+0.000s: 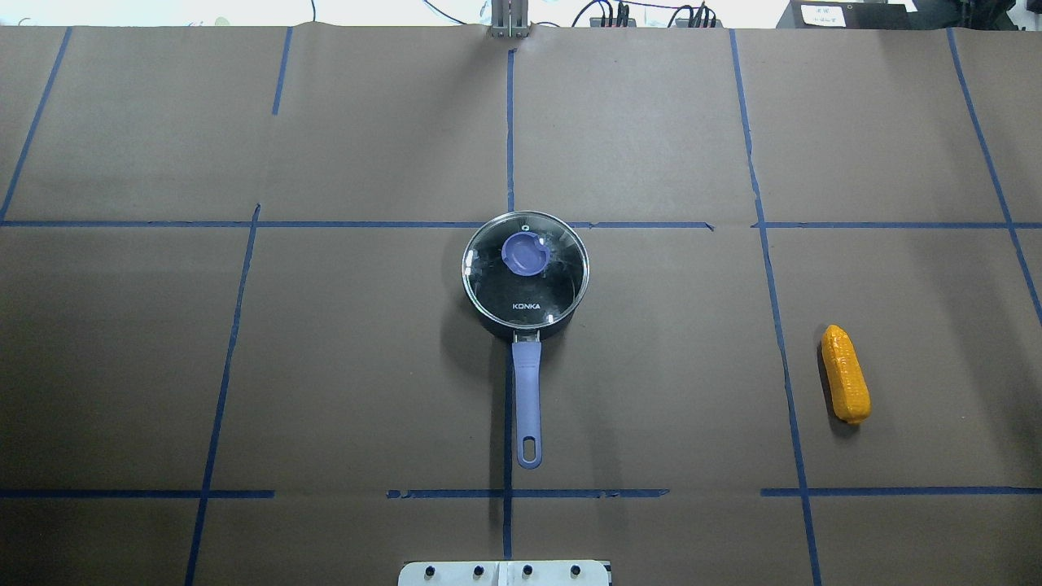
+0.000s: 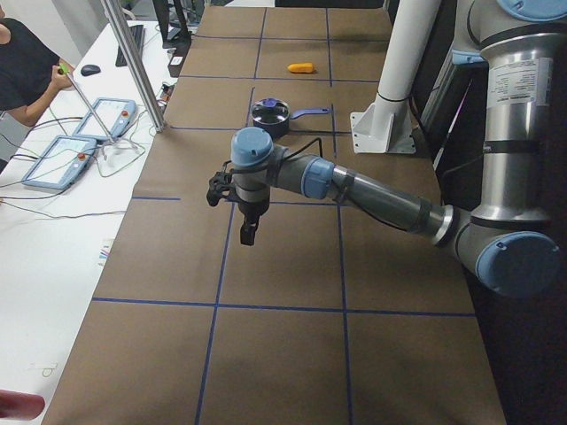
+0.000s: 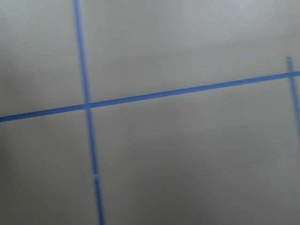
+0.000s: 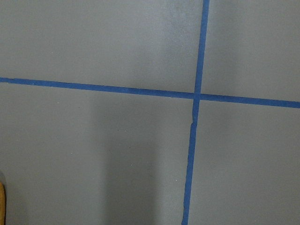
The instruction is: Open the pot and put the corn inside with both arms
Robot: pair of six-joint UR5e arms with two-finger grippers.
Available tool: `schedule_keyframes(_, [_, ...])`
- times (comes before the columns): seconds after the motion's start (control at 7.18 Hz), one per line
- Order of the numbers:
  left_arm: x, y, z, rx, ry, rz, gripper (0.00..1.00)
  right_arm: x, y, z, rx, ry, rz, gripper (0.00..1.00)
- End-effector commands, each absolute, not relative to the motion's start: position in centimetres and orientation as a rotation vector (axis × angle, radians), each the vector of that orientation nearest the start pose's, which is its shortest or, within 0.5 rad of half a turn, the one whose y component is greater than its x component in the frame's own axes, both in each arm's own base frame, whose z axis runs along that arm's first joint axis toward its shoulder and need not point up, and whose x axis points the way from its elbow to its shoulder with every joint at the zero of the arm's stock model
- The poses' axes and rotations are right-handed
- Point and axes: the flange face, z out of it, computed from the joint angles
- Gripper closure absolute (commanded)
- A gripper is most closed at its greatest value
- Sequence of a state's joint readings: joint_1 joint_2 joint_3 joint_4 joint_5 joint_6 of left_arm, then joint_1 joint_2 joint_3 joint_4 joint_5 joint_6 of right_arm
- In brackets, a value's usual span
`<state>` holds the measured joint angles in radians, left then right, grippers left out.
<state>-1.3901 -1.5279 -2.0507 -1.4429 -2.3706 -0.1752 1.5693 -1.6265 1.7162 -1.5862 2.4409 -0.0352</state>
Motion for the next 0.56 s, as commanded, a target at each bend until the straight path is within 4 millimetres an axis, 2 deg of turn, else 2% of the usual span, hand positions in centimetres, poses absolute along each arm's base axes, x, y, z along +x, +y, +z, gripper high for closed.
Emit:
schedule_keyframes(0.0, [7.8,-44.6,36.8,0.114,0.870,0.125,0.00,5.6,-47.3,60.7,0.084,-0.870,-0.066,0.00])
schedule_keyframes(0.28, [13.4,-44.6,27.4,0.053,0.836,0.085,0.00,5.5,-48.0,59.5,0.106,-0.872,-0.074,0.00])
schedule_keyframes(0.42, [16.4,-44.6,23.6,0.026,0.816,0.073,0.00,5.6,-48.0,59.8,0.103,-0.869,-0.074,0.00])
